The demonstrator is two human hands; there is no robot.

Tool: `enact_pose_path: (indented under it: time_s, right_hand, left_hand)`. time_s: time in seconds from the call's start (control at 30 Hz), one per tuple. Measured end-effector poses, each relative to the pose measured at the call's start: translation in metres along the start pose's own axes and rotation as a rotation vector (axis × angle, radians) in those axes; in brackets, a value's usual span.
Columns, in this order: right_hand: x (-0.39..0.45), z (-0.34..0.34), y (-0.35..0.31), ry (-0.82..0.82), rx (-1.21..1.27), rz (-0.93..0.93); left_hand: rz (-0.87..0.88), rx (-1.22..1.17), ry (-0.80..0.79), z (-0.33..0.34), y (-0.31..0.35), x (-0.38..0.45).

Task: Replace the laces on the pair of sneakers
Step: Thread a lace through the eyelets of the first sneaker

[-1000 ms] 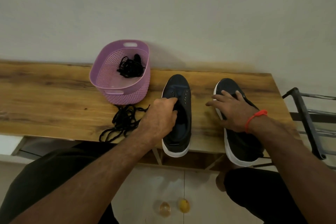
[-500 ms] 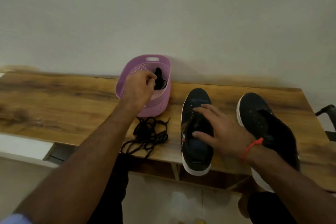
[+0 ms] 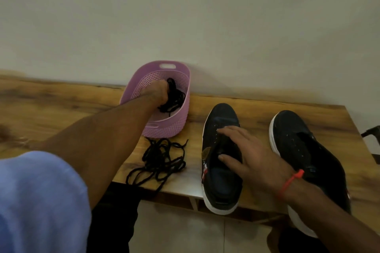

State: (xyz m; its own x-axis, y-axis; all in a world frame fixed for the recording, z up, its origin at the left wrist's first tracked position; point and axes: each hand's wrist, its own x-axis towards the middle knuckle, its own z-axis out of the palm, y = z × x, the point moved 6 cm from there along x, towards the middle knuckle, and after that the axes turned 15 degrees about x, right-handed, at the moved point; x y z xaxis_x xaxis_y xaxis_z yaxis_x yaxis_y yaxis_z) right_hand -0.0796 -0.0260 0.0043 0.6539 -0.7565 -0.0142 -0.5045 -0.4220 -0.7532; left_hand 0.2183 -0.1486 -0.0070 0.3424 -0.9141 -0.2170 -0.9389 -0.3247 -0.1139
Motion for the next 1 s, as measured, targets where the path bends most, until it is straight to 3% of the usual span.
enact_pose_path:
  time_s: [0.17,0.27,0.4,0.57,0.67,0.8,1.0]
  right_hand:
    - [0.007,-0.016,-0.012,0.191,0.131,-0.022]
    - [0.009,-0.018,-0.021,0.23,0.173,-0.018]
    - [0.006,-0.015,-0.034,0.215,0.182,-0.025]
    - [0.01,-0.029,-0.048,0.21,0.155,-0.048]
    - [0.009,-0.04,-0.056,0.22,0.173,-0.071]
    - [0.002,-0.049,-0.055,0.212,0.247,-0.016]
    - [0.01,-0.066,-0.065,0.294,0.532,-0.009]
  left_hand:
    - [-0.055,-0.059,0.129,-0.014,-0.021,-0.008]
    - [0.074,-0.112,0.036,-0.007,-0.018,-0.012]
    - [0.084,-0.096,-0.069,0.015,-0.011,-0.019]
    - [-0.106,-0.228,0.232,-0.019,-0.028,-0.026]
    - [-0.125,-0.292,0.426,-0.065,-0.038,-0.04]
    - [-0.001,-0.468,0.591,-0.114,-0.041,-0.071]
    - [0.227,-1.084,0.655,-0.163,-0.019,-0.125]
